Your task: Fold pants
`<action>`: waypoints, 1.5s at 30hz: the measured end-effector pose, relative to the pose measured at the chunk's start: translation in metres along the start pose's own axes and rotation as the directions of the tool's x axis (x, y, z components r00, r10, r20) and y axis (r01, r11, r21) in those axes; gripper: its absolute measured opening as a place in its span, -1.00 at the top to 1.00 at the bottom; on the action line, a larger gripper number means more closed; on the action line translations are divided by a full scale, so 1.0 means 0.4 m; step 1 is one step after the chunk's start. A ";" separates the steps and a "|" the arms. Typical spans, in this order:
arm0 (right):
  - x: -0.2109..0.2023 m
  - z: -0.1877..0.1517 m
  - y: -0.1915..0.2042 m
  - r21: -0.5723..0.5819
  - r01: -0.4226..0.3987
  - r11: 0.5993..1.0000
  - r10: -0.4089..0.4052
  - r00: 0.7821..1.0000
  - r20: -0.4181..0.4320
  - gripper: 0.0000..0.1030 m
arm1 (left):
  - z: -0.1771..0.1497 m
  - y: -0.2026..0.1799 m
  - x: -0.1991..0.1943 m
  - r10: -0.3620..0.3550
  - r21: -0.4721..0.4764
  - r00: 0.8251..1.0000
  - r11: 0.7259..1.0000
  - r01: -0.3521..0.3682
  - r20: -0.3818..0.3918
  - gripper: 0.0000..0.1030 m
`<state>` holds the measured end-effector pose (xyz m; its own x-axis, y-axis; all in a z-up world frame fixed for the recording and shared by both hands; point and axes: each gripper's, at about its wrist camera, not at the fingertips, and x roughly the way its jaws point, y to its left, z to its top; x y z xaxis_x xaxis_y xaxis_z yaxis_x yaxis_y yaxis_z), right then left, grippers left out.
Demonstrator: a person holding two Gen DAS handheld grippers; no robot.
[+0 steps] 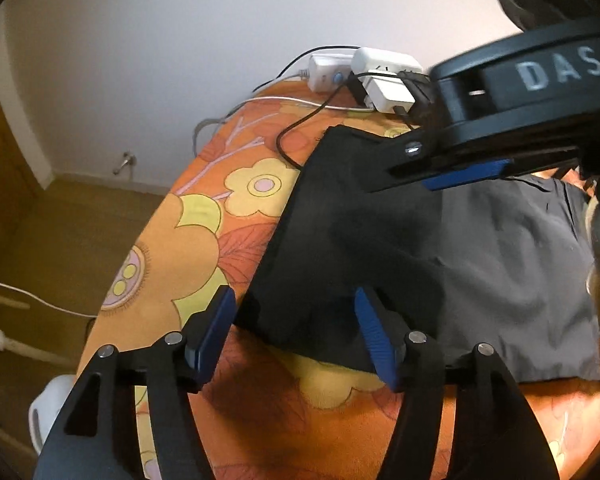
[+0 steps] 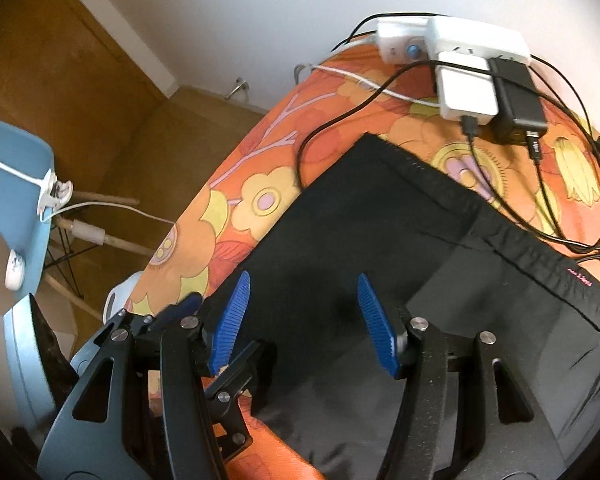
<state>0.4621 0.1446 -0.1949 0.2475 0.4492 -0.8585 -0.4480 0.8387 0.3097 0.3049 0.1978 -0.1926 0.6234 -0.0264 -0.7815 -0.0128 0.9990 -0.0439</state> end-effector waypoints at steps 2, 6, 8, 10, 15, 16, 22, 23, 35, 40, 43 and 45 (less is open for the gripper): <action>-0.007 0.006 -0.014 0.016 -0.005 1.000 0.004 1.000 0.004 -0.15 | 0.003 0.011 0.005 -0.032 -0.016 0.999 0.999 0.032 -0.005 -0.21; -0.012 0.020 -0.032 0.042 -0.017 0.999 0.017 1.000 0.013 -0.15 | 0.004 0.007 0.004 -0.054 0.002 0.999 0.999 0.054 0.002 0.11; -0.009 0.028 -0.040 0.070 -0.040 0.997 0.039 0.999 0.015 -0.15 | 0.003 0.000 0.000 -0.078 0.019 0.997 0.997 0.078 0.007 0.51; -0.003 0.036 -0.042 0.088 -0.058 0.994 0.058 0.998 0.011 -0.15 | 0.002 -0.007 -0.003 -0.101 0.038 0.995 0.994 0.100 0.009 0.68; 0.029 0.056 -0.019 0.101 -0.083 0.991 0.084 0.996 -0.007 -0.15 | -0.002 -0.005 -0.027 -0.149 0.021 0.988 0.989 0.148 0.049 0.84; 0.042 0.063 -0.014 0.108 -0.085 0.990 0.088 0.996 -0.018 -0.15 | -0.004 -0.004 -0.037 -0.159 0.020 0.985 0.987 0.158 0.068 0.85; 0.084 0.077 0.002 0.113 -0.059 0.992 0.066 0.997 -0.051 -0.15 | -0.018 -0.025 -0.066 -0.182 0.056 0.977 0.983 0.177 0.110 0.91; 0.089 0.079 0.003 0.112 -0.051 0.992 0.057 0.997 -0.054 -0.15 | -0.014 -0.030 -0.065 -0.185 0.064 0.976 0.982 0.179 0.111 0.91; 0.158 0.120 0.057 0.044 0.047 0.998 -0.043 0.996 -0.084 -0.18 | -0.011 -0.044 -0.061 -0.193 0.068 0.976 0.980 0.186 0.098 0.91; 0.188 0.131 0.116 -0.058 0.173 0.983 -0.178 0.978 -0.111 -0.22 | -0.010 -0.040 -0.055 -0.187 0.068 0.978 0.981 0.181 0.097 0.95; 0.197 0.132 0.135 -0.092 0.245 0.965 -0.254 0.962 -0.101 -0.01 | -0.012 -0.033 -0.058 -0.193 0.064 0.976 0.980 0.187 0.098 0.95; 0.195 0.132 0.135 -0.116 0.274 0.955 -0.285 0.954 -0.092 0.21 | -0.015 -0.031 -0.060 -0.191 0.062 0.977 0.981 0.186 0.096 0.95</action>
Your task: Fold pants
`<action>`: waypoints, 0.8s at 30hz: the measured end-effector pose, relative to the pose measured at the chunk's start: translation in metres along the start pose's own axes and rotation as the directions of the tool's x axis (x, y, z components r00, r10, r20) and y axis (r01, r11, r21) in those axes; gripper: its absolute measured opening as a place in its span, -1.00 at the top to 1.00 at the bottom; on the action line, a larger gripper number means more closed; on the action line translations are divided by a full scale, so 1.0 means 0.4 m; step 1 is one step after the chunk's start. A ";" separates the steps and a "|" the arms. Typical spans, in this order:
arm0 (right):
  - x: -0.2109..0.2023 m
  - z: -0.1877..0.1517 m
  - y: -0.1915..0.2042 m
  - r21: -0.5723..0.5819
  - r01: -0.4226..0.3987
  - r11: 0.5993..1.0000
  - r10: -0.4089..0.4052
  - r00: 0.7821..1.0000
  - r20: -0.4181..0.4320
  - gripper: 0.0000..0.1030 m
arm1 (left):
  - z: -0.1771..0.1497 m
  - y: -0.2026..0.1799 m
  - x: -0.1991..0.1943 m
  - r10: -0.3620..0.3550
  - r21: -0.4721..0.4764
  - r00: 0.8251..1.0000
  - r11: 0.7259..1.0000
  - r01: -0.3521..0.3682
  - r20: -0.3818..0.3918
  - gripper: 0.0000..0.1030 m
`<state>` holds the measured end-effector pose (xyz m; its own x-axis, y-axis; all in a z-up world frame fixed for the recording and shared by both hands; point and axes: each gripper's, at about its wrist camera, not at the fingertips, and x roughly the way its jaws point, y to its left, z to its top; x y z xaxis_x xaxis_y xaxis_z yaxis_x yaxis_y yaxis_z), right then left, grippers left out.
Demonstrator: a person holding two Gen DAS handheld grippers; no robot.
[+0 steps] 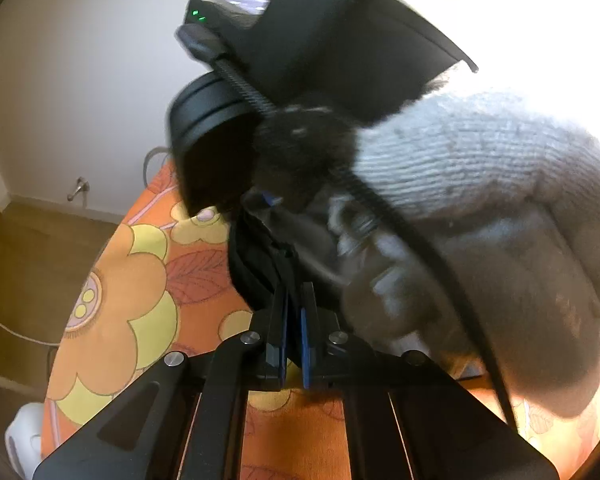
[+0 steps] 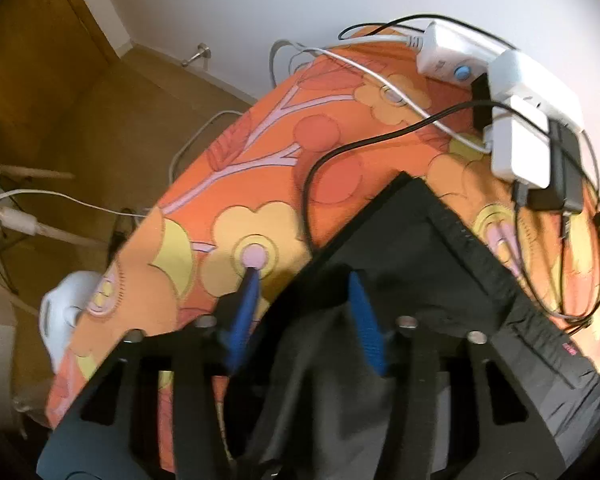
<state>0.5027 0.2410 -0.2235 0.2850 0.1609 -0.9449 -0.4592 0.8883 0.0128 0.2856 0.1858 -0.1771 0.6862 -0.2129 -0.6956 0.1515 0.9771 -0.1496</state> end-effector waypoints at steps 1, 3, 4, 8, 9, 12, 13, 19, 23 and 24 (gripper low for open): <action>-0.003 -0.001 -0.007 0.000 0.005 1.000 -0.005 1.000 0.000 0.38 | -0.002 0.001 -0.002 0.000 0.000 1.000 1.000 0.000 0.000 0.95; -0.007 -0.002 -0.035 0.023 -0.017 1.000 0.017 1.000 0.000 0.58 | -0.006 0.001 0.000 0.002 0.005 1.000 1.000 -0.002 -0.011 0.95; -0.010 -0.002 -0.055 0.056 -0.057 0.997 0.057 0.998 0.000 0.67 | -0.010 0.000 0.001 0.007 0.011 1.000 1.000 -0.007 -0.024 0.92; -0.017 -0.016 -0.098 0.102 -0.141 0.985 0.139 0.990 0.021 0.82 | -0.011 -0.002 0.001 0.049 0.026 0.999 0.998 -0.049 -0.015 0.76; -0.018 -0.022 -0.103 0.108 -0.153 0.982 0.151 0.988 0.027 0.84 | -0.011 0.001 0.001 0.058 0.026 0.998 0.998 -0.058 -0.010 0.67; -0.036 -0.040 -0.123 0.119 -0.190 0.974 0.184 0.981 0.058 0.92 | -0.009 0.023 0.005 0.080 0.000 0.997 0.997 -0.080 -0.003 0.00; -0.043 -0.046 -0.130 0.122 -0.196 0.973 0.189 0.980 0.066 0.92 | -0.008 0.029 0.003 0.075 -0.009 0.997 0.997 -0.075 0.000 -0.06; -0.062 -0.073 -0.172 0.145 -0.236 0.961 0.225 0.970 0.092 0.93 | 0.002 0.028 0.013 0.085 -0.023 0.996 0.996 -0.085 -0.001 -0.29; -0.068 -0.083 -0.178 0.142 -0.249 0.958 0.236 0.966 0.103 0.93 | 0.013 0.021 0.036 0.085 -0.038 0.996 0.996 -0.086 -0.030 -0.32; -0.073 -0.085 -0.182 0.142 -0.252 0.957 0.239 0.965 0.105 0.93 | 0.016 0.020 0.046 0.078 -0.041 0.996 0.996 -0.080 -0.040 -0.32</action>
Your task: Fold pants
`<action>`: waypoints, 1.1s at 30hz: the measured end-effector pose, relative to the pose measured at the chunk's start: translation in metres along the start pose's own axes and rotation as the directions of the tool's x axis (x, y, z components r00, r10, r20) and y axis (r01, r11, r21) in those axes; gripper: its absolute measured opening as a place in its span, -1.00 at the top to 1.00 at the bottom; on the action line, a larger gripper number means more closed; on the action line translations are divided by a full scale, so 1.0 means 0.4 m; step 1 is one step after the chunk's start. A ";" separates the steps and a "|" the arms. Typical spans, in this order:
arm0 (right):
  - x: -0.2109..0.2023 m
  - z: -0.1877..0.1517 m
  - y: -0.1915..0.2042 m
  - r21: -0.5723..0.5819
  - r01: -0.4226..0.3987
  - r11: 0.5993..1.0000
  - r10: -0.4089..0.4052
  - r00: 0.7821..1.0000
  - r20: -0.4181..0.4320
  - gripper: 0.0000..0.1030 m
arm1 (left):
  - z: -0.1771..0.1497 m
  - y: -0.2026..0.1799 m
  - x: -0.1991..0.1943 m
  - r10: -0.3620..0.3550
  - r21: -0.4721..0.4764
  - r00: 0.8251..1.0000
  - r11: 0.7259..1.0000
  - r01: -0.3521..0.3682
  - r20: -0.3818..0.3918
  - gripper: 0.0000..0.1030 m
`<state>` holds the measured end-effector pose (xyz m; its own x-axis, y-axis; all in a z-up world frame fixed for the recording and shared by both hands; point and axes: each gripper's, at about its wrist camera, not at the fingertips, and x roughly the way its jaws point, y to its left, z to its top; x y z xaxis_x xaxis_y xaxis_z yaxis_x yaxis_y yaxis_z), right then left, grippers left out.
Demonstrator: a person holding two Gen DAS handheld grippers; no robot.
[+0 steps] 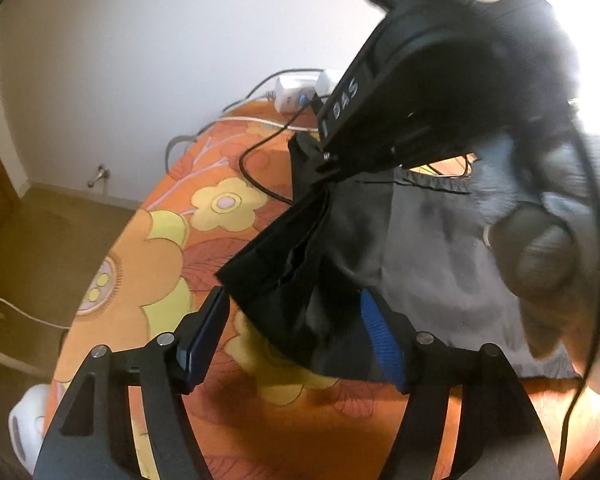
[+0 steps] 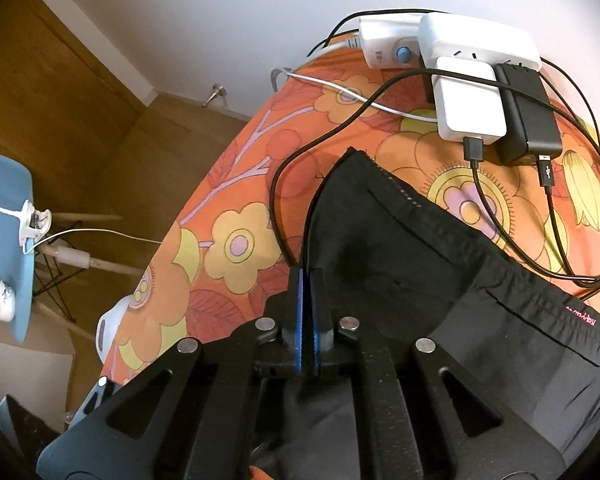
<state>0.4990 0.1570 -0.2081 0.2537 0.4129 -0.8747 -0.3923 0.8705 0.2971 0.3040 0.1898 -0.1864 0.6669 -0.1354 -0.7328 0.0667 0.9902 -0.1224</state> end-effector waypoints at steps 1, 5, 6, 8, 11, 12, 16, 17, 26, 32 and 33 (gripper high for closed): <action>0.004 0.007 0.004 0.002 -0.004 1.000 0.004 1.000 0.001 0.93 | 0.005 0.001 0.006 -0.005 -0.009 1.000 1.000 0.005 -0.004 -0.32; -0.008 0.010 -0.003 0.007 -0.019 1.000 0.019 1.000 0.007 0.93 | 0.014 0.012 0.012 -0.027 -0.043 0.999 0.999 0.028 0.027 -0.12; -0.008 0.009 -0.004 0.007 -0.019 1.000 0.019 1.000 0.009 0.93 | 0.015 0.015 0.013 -0.034 -0.050 0.999 0.998 0.035 0.030 0.24; -0.015 0.006 -0.009 0.009 -0.023 1.000 0.023 1.000 0.014 0.93 | 0.015 0.014 0.012 -0.052 -0.050 0.998 0.997 0.054 0.034 0.70; -0.032 0.000 -0.019 0.011 -0.034 0.999 0.033 0.999 0.023 0.93 | 0.015 0.002 0.003 -0.062 -0.029 0.996 0.998 0.064 0.062 0.85; -0.039 -0.001 -0.018 0.010 -0.034 0.999 0.034 0.999 0.029 0.93 | 0.014 -0.004 -0.004 -0.066 -0.019 0.995 0.998 0.067 0.074 0.87; -0.084 -0.007 -0.021 0.003 -0.037 0.999 0.037 0.997 0.061 0.93 | 0.015 -0.040 -0.036 -0.079 0.015 0.991 0.997 0.078 0.112 0.89; -0.094 -0.010 -0.021 0.000 -0.035 0.999 0.035 0.997 0.068 0.93 | 0.016 -0.050 -0.045 -0.084 0.025 0.990 0.996 0.082 0.117 0.89; -0.219 -0.074 -0.091 0.014 0.004 1.000 -0.006 0.989 0.150 0.93 | 0.020 -0.168 -0.115 -0.163 0.102 0.976 0.983 0.150 0.141 0.89; -0.309 -0.139 -0.180 0.054 0.024 0.998 -0.033 0.982 0.187 0.93 | 0.013 -0.281 -0.138 -0.221 0.156 0.967 0.967 0.200 0.129 0.89; -0.324 -0.150 -0.196 0.063 0.022 0.998 -0.034 0.981 0.192 0.93 | 0.011 -0.299 -0.140 -0.231 0.159 0.965 0.965 0.210 0.125 0.89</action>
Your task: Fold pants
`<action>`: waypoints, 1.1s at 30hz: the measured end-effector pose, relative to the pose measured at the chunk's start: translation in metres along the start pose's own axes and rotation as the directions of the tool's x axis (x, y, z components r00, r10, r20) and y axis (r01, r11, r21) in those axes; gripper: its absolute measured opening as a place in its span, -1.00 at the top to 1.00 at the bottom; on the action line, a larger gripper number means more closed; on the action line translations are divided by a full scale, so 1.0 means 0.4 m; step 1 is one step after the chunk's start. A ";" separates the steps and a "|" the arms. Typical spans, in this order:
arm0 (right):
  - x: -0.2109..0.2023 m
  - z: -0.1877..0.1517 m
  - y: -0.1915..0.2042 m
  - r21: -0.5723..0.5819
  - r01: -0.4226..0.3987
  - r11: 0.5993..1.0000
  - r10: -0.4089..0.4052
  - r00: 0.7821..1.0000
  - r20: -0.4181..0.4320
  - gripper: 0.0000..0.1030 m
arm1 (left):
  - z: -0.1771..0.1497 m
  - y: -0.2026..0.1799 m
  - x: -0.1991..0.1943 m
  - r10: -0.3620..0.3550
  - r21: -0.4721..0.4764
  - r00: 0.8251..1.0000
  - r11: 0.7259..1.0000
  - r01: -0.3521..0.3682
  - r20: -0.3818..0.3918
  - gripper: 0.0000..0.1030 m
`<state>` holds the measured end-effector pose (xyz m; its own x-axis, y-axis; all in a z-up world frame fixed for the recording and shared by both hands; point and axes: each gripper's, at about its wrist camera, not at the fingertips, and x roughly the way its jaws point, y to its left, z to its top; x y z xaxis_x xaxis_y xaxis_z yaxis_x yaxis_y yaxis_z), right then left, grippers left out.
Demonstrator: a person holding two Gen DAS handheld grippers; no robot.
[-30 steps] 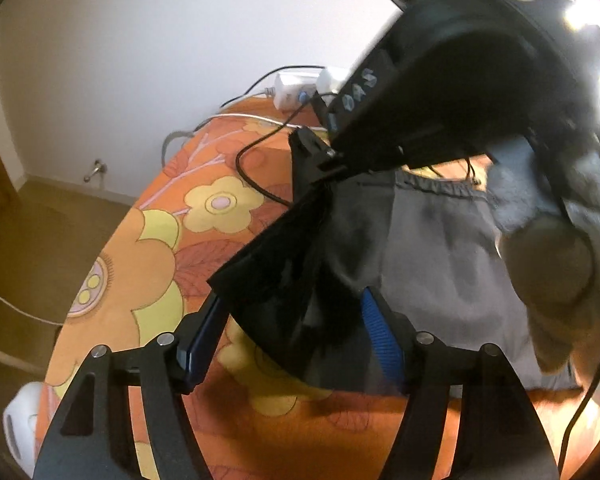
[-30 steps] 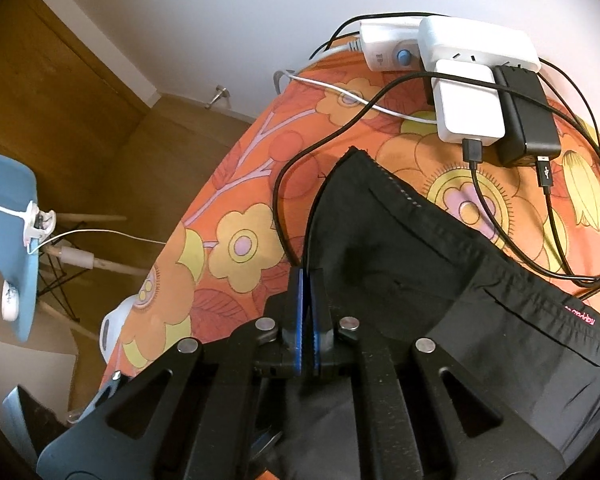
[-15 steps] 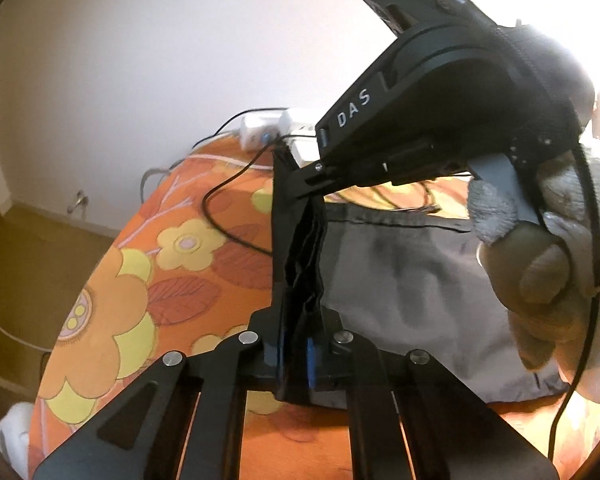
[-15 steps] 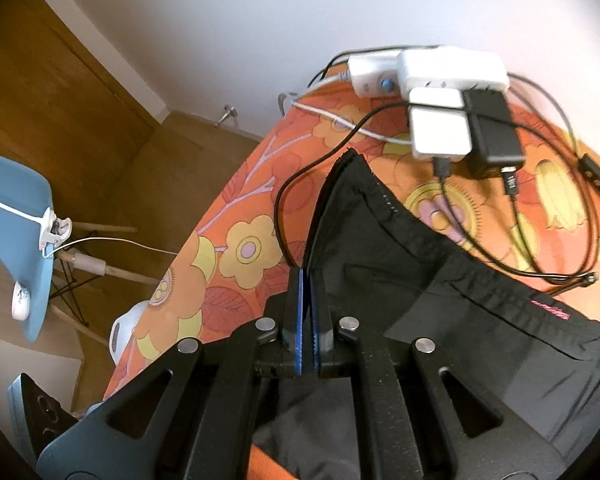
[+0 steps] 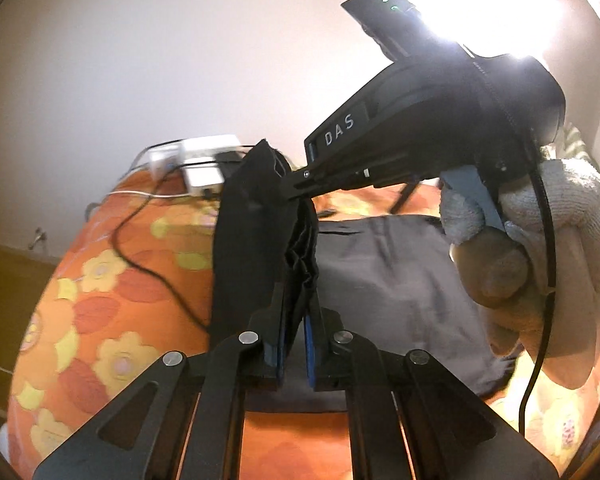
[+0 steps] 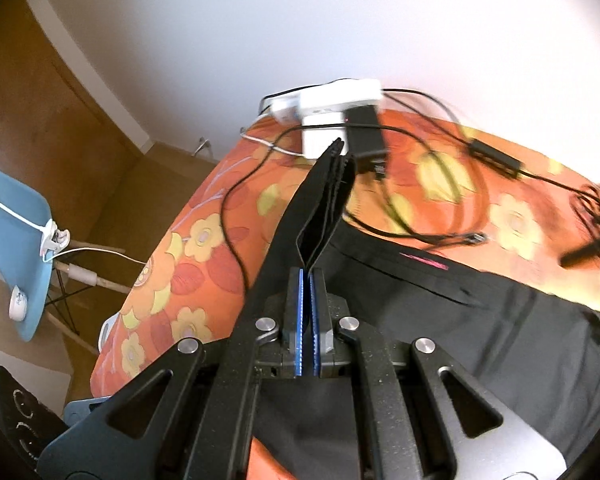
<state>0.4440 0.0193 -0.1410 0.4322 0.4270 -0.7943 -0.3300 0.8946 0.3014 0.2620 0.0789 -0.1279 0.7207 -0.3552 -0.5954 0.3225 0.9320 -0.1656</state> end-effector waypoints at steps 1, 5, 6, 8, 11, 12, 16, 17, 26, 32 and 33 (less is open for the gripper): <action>-0.014 -0.009 -0.015 0.009 0.002 1.000 -0.002 1.000 0.004 0.93 | 0.000 -0.022 0.003 -0.011 0.000 1.000 1.000 0.011 -0.003 0.89; -0.072 -0.044 -0.092 0.043 0.011 0.999 -0.012 1.000 0.015 0.93 | 0.006 -0.087 0.009 -0.045 0.006 0.999 0.999 0.045 -0.013 0.89; -0.088 -0.055 -0.117 0.055 0.010 0.998 -0.011 1.000 0.019 0.93 | 0.007 -0.106 0.011 -0.053 0.009 0.999 0.999 0.053 -0.014 0.89; -0.108 -0.070 -0.151 0.075 0.008 0.997 -0.009 1.000 0.021 0.93 | 0.008 -0.134 0.016 -0.069 0.000 0.997 0.998 0.069 -0.017 0.89; -0.143 -0.100 -0.205 0.100 0.002 0.995 -0.005 0.999 0.034 0.93 | 0.001 -0.172 0.031 -0.096 -0.023 0.995 0.995 0.096 -0.034 0.89; -0.151 -0.109 -0.220 0.106 -0.002 0.994 -0.002 0.999 0.036 0.93 | -0.003 -0.184 0.037 -0.105 -0.031 0.994 0.994 0.103 -0.041 0.89; -0.185 -0.146 -0.283 0.136 -0.015 0.991 0.008 0.999 0.046 0.93 | -0.015 -0.238 0.060 -0.126 -0.039 0.990 0.992 0.123 -0.066 0.89; -0.193 -0.154 -0.296 0.139 -0.014 0.990 0.007 0.999 0.049 0.93 | -0.013 -0.257 0.064 -0.131 -0.038 0.989 0.991 0.129 -0.069 0.89; -0.294 -0.226 -0.436 0.198 -0.005 0.980 -0.013 0.996 0.088 0.93 | -0.009 -0.406 0.121 -0.189 0.014 0.976 0.981 0.191 -0.105 0.89; -0.359 -0.277 -0.529 0.246 0.001 0.969 -0.028 0.994 0.107 0.93 | -0.015 -0.503 0.155 -0.227 0.053 0.965 0.970 0.236 -0.133 0.89; -0.370 -0.286 -0.547 0.256 0.004 0.967 -0.033 0.993 0.110 0.93 | -0.014 -0.517 0.165 -0.234 0.057 0.962 0.968 0.244 -0.139 0.89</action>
<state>0.3562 -0.2547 -0.1498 0.5325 0.4094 -0.7408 -0.1030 0.9001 0.4233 0.2397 -0.1368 -0.1374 0.5327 -0.5501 -0.6431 0.5228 0.8115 -0.2611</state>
